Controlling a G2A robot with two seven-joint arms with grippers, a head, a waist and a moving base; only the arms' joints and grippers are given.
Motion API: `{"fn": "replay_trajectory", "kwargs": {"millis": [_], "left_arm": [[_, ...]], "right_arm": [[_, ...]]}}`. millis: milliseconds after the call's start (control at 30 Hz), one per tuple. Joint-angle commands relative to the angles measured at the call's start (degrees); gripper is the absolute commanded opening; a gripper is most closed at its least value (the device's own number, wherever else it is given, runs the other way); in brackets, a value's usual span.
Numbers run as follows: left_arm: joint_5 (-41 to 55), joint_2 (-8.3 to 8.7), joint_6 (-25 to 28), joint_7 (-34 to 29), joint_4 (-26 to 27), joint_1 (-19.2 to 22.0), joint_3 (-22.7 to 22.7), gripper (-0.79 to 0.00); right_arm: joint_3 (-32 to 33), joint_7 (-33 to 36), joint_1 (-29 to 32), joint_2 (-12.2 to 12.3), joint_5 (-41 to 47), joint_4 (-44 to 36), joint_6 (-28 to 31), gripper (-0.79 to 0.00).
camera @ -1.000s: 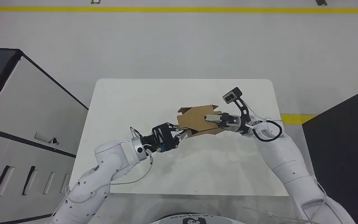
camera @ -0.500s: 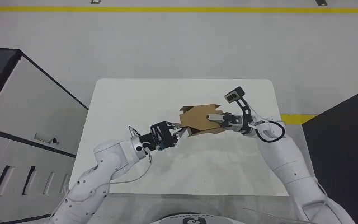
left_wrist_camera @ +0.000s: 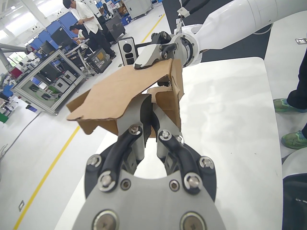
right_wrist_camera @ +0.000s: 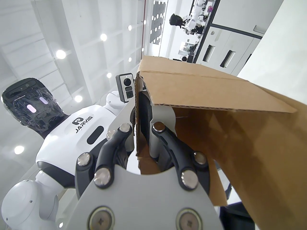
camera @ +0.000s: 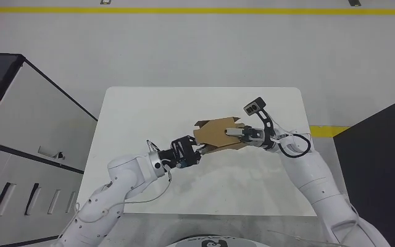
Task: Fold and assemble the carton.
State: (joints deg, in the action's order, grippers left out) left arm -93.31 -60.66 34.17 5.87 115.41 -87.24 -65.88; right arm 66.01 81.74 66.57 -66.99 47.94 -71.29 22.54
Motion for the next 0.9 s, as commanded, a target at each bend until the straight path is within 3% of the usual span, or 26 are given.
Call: {"fn": "replay_trajectory", "kwargs": {"millis": [0, 867], "left_arm": [[0.0, -0.01, 0.0, -0.1, 0.0, 0.1, 0.2, -0.785], [1.4, 0.65, -0.9, 0.4, 2.1, -1.5, -3.9, -0.785]], "right_arm": [[-0.1, 0.0, -0.1, 0.0, 0.0, 0.0, 0.0, -0.785], [3.7, -3.0, 1.2, 0.3, 2.1, 0.9, 2.2, -0.785]]}}
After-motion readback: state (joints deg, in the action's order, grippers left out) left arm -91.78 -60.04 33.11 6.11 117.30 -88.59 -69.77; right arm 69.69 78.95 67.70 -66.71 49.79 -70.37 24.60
